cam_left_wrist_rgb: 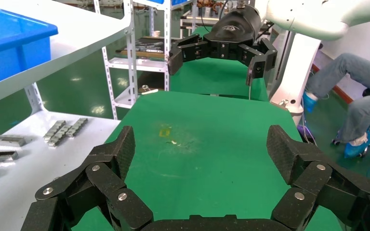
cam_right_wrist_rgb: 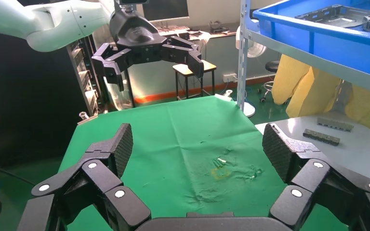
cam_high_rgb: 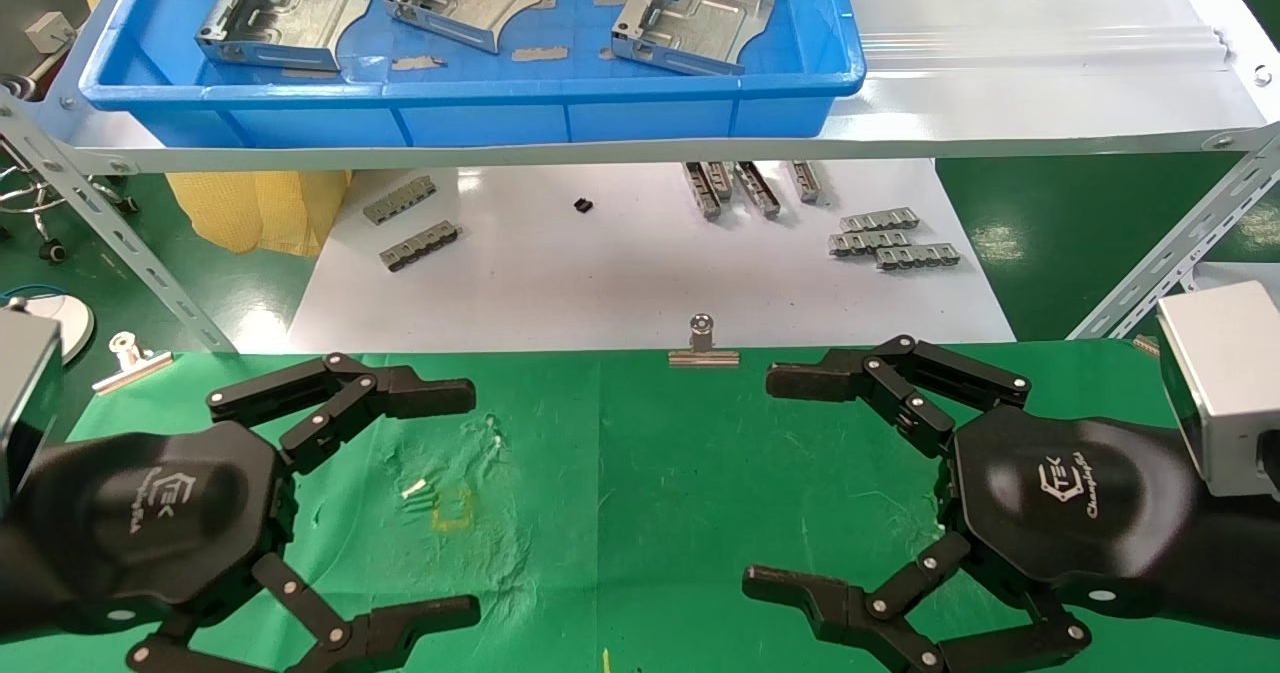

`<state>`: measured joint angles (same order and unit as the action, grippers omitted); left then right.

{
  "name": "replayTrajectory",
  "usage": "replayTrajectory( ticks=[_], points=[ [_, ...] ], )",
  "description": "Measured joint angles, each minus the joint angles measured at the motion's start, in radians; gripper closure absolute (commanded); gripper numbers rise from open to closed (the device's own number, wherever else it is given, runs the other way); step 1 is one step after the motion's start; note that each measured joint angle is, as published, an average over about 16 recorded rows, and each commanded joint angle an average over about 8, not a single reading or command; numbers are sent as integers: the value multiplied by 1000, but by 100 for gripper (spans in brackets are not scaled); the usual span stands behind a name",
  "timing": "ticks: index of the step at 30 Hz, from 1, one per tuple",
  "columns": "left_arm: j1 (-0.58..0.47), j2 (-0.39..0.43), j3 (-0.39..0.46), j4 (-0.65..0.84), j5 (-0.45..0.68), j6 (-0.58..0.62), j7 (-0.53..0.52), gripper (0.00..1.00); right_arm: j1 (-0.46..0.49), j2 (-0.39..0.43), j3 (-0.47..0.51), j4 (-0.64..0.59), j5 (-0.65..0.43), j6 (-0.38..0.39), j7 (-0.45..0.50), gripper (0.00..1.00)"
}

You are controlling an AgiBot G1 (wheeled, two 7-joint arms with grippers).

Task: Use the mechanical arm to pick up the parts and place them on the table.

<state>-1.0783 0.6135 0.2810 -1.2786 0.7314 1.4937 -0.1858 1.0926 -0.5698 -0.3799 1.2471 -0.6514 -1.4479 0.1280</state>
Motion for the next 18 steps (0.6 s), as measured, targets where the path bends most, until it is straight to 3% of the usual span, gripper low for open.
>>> replayTrajectory(
  ticks=[18],
  points=[
    [0, 0, 0, 0, 0, 0, 0, 0, 0, 0, 0, 0, 0, 0, 0, 100]
  ],
)
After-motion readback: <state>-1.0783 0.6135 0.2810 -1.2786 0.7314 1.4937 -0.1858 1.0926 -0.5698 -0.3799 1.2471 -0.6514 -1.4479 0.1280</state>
